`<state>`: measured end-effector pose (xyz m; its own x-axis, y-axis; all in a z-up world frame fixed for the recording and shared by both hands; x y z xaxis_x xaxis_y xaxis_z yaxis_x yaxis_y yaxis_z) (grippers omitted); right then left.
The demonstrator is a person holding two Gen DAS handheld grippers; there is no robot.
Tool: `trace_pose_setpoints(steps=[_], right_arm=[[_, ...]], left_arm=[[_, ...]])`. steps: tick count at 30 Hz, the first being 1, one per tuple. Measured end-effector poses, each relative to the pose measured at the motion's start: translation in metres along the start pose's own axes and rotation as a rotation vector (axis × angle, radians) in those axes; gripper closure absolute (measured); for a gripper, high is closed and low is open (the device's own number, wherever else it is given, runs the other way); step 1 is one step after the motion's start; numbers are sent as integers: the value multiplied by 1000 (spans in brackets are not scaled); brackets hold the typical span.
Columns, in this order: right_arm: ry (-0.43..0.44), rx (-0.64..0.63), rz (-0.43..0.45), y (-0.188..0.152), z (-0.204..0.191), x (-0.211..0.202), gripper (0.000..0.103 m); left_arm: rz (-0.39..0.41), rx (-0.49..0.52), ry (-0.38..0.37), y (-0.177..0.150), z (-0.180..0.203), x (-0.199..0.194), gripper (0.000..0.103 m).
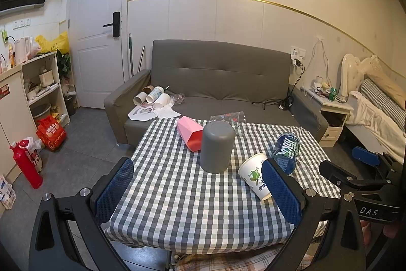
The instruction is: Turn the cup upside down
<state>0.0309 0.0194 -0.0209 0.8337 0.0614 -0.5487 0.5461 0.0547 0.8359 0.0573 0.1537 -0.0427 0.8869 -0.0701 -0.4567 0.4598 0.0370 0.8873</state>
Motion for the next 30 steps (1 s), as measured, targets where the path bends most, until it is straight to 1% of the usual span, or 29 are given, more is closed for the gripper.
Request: trace_pose_setpoints(steps=[19,24,30], right_arm=[[1,-2,-2,0,0,1,0],[-5,-1,10,-1,1,1,0],[-5,-2,10,0,1,1,0]], left_arm=[[-3,-4,-8,1,-1,0,0],[-4,-4,-9,0,-1,0,0],[5,2,-7,1,-1,-1,0]])
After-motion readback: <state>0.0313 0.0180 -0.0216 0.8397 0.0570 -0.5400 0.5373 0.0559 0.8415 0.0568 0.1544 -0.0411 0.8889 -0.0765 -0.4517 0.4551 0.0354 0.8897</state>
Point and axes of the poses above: each gripper's, at about its wrist camera, not at the fingertips, and x roughly the way its jaws point, z to its right, y to its top, the point moved 4 cm from there along x, roughly the way its jaws point, and after that the axes turned 1 degree about -x, right-handed, at the moved point
